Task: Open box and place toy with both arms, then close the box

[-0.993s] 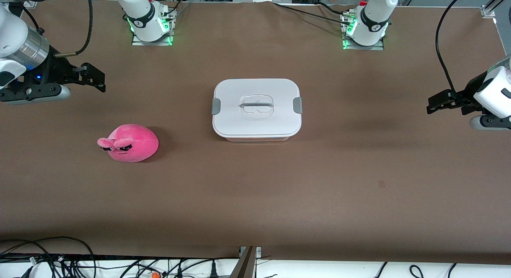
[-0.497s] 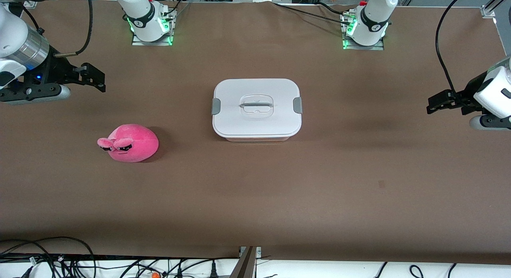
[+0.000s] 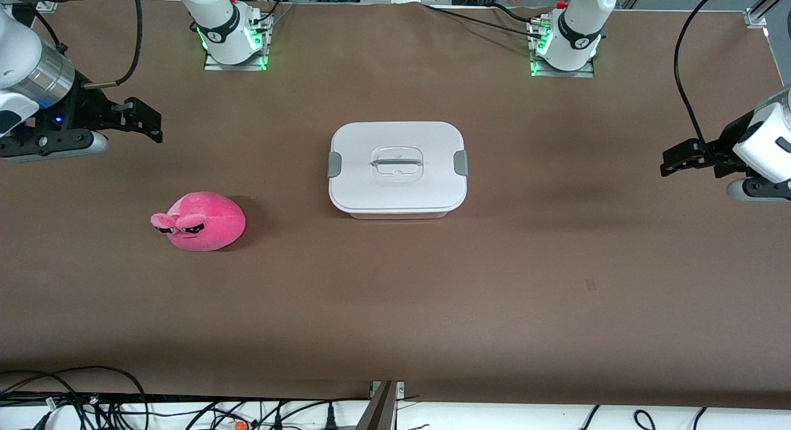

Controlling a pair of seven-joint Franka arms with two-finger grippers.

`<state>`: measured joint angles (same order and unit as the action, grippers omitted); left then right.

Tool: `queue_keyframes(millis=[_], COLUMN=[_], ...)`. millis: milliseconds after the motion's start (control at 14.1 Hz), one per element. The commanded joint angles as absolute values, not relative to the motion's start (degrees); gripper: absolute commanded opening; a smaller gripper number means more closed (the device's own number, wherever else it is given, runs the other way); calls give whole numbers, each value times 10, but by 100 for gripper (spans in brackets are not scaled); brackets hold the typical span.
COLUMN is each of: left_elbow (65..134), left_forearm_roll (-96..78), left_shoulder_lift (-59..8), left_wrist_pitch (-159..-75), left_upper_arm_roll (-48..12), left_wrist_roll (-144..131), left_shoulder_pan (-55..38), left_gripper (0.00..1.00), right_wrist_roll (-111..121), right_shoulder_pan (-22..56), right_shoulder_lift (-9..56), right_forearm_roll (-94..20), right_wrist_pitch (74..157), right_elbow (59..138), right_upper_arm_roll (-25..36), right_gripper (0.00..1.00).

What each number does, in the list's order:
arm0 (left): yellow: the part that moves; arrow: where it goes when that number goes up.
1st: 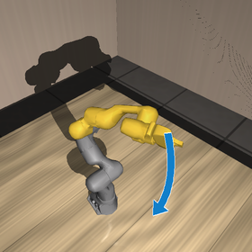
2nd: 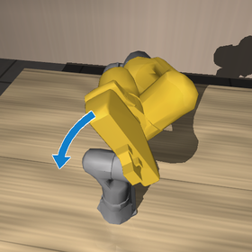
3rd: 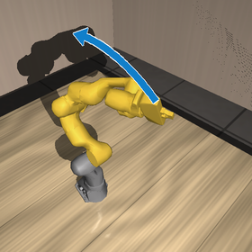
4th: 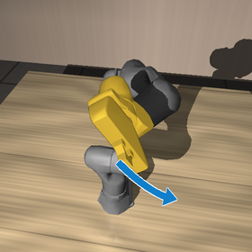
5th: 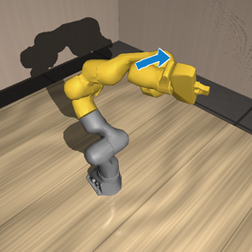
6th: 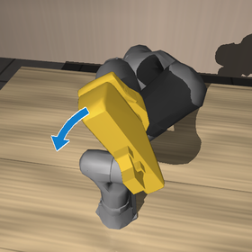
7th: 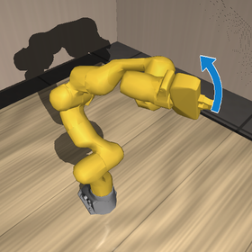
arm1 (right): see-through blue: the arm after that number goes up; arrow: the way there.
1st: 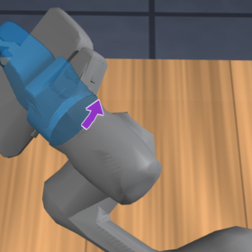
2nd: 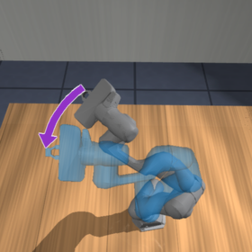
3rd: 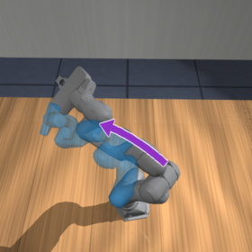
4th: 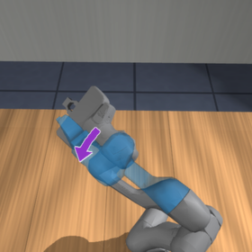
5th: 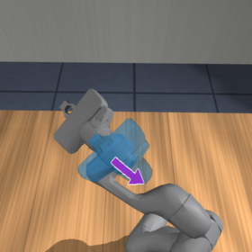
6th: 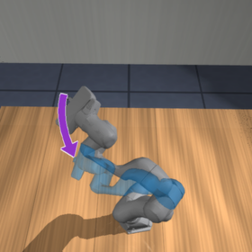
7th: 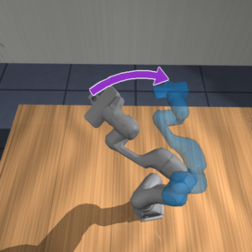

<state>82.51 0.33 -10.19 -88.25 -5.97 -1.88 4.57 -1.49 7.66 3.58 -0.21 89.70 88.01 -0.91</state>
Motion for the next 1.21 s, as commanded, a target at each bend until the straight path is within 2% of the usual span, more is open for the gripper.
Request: queue_keyframes(millis=[0,426,709,1135], left_elbow=[808,809,810,807], left_forearm_roll=[14,-20,-20,-51], left_shoulder_lift=[-109,-117,-117,-191], left_wrist_pitch=[-875,-865,-865,-874], left_upper_arm_roll=[-58,-70,-92,-106], left_wrist_roll=[-25,-26,-23,-18], left_shoulder_pan=[40,25,-24,-142], left_gripper=[100,100,100,100], right_wrist_roll=[-19,-21,-23,-24], right_shoulder_pan=[75,76,76,76], right_shoulder_lift=[36,36,40,44], right_forearm_roll=[2,5,4,5], right_wrist_pitch=[891,895,893,897], right_elbow=[874,851,852,852], right_upper_arm_roll=[-11,0,1,-1], right_gripper=[100,100,100,100])
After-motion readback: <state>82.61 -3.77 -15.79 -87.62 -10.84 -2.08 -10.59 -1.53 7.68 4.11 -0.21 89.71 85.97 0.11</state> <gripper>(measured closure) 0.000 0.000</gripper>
